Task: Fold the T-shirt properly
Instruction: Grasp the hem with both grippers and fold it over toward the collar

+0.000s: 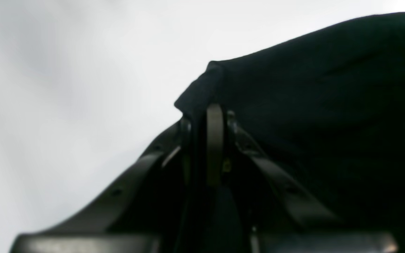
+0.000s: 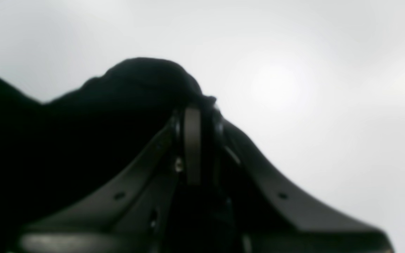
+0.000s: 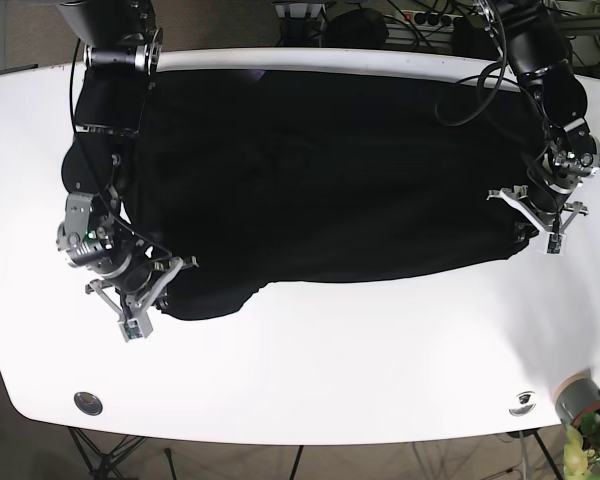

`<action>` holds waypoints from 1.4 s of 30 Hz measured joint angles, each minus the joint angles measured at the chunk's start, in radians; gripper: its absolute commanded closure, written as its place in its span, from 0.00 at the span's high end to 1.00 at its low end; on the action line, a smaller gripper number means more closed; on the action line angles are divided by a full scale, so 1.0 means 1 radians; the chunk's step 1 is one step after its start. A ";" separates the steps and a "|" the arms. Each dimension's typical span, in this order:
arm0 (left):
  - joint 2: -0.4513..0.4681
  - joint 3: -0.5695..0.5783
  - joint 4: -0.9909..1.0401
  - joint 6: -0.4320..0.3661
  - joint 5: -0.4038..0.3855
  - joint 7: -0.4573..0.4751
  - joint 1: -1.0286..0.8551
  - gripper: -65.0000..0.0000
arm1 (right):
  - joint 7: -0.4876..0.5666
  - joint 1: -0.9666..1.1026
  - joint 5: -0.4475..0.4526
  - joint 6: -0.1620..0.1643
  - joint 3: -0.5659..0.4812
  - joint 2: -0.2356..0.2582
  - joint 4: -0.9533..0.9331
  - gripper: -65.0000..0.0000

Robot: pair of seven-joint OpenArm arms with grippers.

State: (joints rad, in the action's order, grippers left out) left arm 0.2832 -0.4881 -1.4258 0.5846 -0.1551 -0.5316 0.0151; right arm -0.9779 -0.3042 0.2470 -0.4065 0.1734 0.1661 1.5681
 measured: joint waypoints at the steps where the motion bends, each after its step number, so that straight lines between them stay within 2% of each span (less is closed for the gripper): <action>1: 0.000 -0.001 -0.017 0.000 0.000 0.000 -0.014 0.00 | -0.006 0.028 0.004 -0.025 0.024 -0.001 0.035 0.03; 4: 0.000 -0.001 -0.039 0.000 0.002 -0.004 -0.034 0.00 | -0.064 0.075 0.009 -0.061 0.075 0.006 0.105 0.03; 6: -0.001 0.000 -0.057 0.000 0.000 -0.005 -0.047 0.00 | -0.099 0.094 -0.005 -0.071 0.100 0.010 0.153 0.03; 8: -0.003 0.000 -0.082 0.002 -0.003 -0.002 -0.062 0.00 | -0.102 0.125 0.000 -0.093 0.120 0.013 0.220 0.03; 12: -0.003 0.000 -0.121 0.000 -0.003 -0.002 -0.095 0.00 | -0.102 0.208 0.015 -0.109 0.125 0.008 0.329 0.03; 16: -0.003 -0.004 -0.158 0.000 -0.001 -0.005 -0.131 0.00 | -0.109 0.310 0.100 -0.104 0.145 0.007 0.399 0.03; 20: -0.005 -0.039 -0.175 0.008 -0.003 -0.002 -0.151 0.00 | -0.151 0.373 0.186 -0.105 0.242 0.003 0.418 0.03; 22: -0.005 -0.058 -0.174 0.031 -0.003 -0.002 -0.153 0.00 | -0.159 0.397 0.239 -0.094 0.280 0.006 0.420 0.03; 25: -0.006 -0.092 -0.172 0.120 -0.003 -0.002 -0.154 0.00 | -0.160 0.453 0.323 -0.099 0.326 0.005 0.427 0.03; 30: -0.005 -0.134 -0.172 0.124 -0.004 0.000 -0.170 0.00 | -0.167 0.542 0.398 -0.099 0.375 0.010 0.429 0.03; 38: -0.003 -0.139 -0.175 0.123 -0.001 -0.002 -0.230 0.00 | -0.166 0.643 0.435 -0.099 0.375 0.008 0.430 0.03; 42: 0.001 -0.139 -0.175 0.124 -0.003 -0.064 -0.251 0.01 | -0.168 0.668 0.432 -0.099 0.375 0.008 0.430 0.03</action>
State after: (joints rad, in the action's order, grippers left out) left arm 0.2840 -0.6273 -1.6009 0.7086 -0.1577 -0.5957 -0.2356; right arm -1.1458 0.3634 0.6788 -0.5053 0.5480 0.1741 1.9976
